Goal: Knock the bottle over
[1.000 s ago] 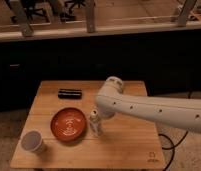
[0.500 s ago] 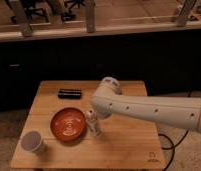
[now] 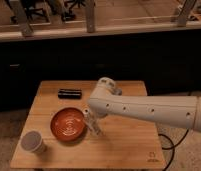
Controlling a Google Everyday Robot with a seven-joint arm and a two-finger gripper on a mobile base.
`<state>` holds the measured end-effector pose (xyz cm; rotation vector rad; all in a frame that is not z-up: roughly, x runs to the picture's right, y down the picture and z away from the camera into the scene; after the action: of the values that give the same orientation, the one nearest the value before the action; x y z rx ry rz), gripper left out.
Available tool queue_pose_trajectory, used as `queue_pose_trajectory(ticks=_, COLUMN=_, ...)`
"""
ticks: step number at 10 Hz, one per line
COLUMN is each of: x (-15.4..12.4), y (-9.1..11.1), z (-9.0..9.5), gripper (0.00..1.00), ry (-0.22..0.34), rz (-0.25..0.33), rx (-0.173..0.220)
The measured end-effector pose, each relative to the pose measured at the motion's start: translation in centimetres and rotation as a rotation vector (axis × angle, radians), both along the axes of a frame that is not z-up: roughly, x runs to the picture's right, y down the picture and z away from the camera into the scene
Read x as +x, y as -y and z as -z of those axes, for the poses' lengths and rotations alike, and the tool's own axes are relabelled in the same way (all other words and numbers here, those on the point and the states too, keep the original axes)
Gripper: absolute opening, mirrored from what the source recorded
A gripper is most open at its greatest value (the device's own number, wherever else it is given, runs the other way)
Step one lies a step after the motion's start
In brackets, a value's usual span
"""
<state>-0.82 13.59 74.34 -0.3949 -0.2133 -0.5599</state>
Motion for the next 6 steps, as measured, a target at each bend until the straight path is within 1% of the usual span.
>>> queue_pose_trajectory(ticks=6, x=-1.1, y=0.9, z=-0.4, gripper=0.00, ry=0.014, rz=0.017, rx=0.037)
